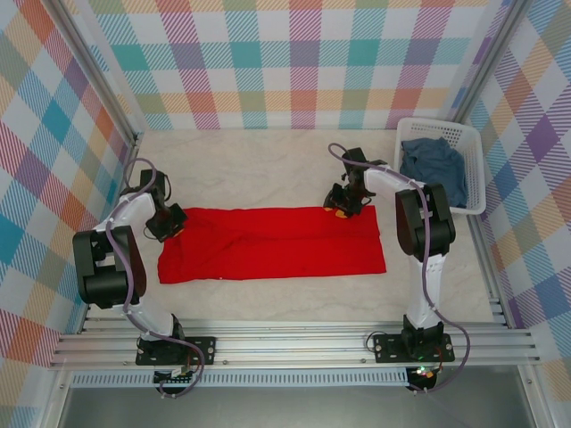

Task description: Fold and stack the t-shirts

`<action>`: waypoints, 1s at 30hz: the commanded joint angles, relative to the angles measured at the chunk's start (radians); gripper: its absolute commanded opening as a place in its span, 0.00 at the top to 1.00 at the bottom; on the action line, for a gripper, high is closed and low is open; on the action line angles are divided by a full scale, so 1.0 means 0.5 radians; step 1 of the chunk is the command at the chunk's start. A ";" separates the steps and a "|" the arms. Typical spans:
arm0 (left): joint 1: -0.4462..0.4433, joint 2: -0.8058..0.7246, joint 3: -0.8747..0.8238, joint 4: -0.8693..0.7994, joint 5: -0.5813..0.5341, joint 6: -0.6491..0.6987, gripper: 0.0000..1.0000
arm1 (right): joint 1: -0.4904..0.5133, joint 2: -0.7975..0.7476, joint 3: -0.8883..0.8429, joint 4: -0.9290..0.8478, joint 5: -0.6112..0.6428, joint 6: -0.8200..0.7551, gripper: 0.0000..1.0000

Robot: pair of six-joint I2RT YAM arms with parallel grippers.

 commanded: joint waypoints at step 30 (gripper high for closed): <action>-0.123 -0.058 0.191 -0.144 -0.270 0.078 0.52 | -0.015 0.120 0.019 -0.177 0.088 -0.050 0.56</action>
